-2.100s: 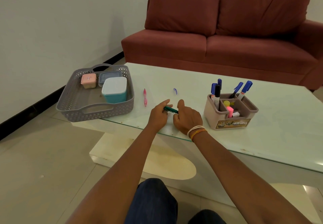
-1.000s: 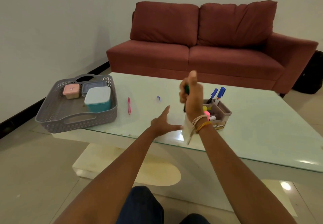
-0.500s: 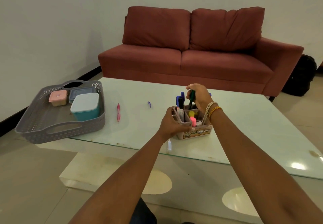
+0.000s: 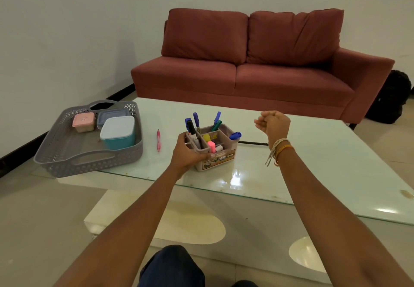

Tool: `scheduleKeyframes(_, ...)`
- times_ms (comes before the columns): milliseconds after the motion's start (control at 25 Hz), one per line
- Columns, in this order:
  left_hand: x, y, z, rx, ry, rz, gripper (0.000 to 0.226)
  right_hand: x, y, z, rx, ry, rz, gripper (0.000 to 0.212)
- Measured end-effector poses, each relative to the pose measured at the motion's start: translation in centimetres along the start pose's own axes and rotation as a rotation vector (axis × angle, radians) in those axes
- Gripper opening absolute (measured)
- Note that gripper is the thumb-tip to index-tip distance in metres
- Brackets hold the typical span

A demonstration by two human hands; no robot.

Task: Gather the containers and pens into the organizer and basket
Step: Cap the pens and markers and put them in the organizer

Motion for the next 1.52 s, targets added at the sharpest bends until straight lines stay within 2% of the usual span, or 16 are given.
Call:
scheduleKeyframes(80,0.1,-0.1,0.2,-0.033,-0.008,-0.001,0.1,-2.6,0.6,-0.8,-0.044,-0.354,-0.095,0.026)
scheduleKeyframes(240,0.5,0.1,0.5,-0.011,-0.023,-0.003,0.106,-7.5,2.2,-0.2,0.268,-1.25,-0.164,0.054)
scheduleKeyframes(320,0.9,0.3,0.2,0.034,-0.004,-0.009,0.114,-8.6,3.0,0.2,0.341,-1.47,-0.149,0.051)
scheduleKeyframes(400,1.3,0.3,0.1,0.087,0.019,0.016,0.118,-9.2,3.7,0.5,0.302,-1.539,-0.219,0.039)
scheduleKeyframes(480,1.4,0.2,0.6,0.136,0.038,0.059,0.117,-9.7,3.9,1.0,0.188,-1.496,-0.334,0.028)
scheduleKeyframes(600,1.3,0.5,1.9,0.197,0.072,0.089,0.116,-10.1,4.0,1.2,0.042,-1.197,-0.243,0.016)
scheduleKeyframes(800,0.5,1.4,4.8,0.28,0.123,0.076,0.119,-10.5,6.4,-1.1,0.024,-0.877,-0.185,0.019)
scheduleKeyframes(880,0.2,2.6,4.6,0.412,0.123,0.034,0.108,-10.9,7.1,-1.7,-0.01,-0.829,-0.173,0.022)
scheduleKeyframes(960,0.5,4.2,3.0,0.562,0.05,-0.079,0.072,-11.4,7.4,-1.7,-0.013,-0.851,-0.173,0.018)
scheduleKeyframes(1000,0.8,5.0,1.9,0.527,-0.03,-0.18,0.052,-11.6,7.5,-1.6,-0.007,-0.865,-0.177,0.016)
scheduleKeyframes(1120,1.8,6.8,1.0,0.102,-0.168,-0.438,0.02,-11.5,7.8,-1.8,-0.04,-0.849,-0.183,0.016)
scheduleKeyframes(1200,1.4,8.6,2.0,-0.17,-0.009,-0.362,0.015,-11.5,7.9,-2.0,-0.062,-0.816,-0.172,0.017)
scheduleKeyframes(1240,1.0,9.5,2.7,-0.254,0.089,-0.3,0.022,-11.5,7.9,-2.2,-0.078,-0.783,-0.167,0.017)
scheduleKeyframes(1360,1.0,11.7,4.0,-0.255,0.539,-0.235,0.039,-11.2,8.1,-2.4,-0.127,-0.704,-0.168,0.017)
scheduleKeyframes(1440,1.6,12.6,4.5,-0.159,0.874,-0.205,0.032,-11.4,8.1,-2.5,-0.126,-0.697,-0.167,0.018)
scheduleKeyframes(1520,1.9,12.7,4.7,-0.109,1.019,-0.167,0.028,-11.2,7.8,-2.4,-0.117,-0.704,-0.167,0.019)
Point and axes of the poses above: each hand's wrist, its own y-axis towards the middle knuckle, its own z-axis out of the palm, x = y × z, the point moved 3 cm from there along y, towards the middle knuckle, and after that the axes turned 2 degrees about -x, right-handed, at the moved point
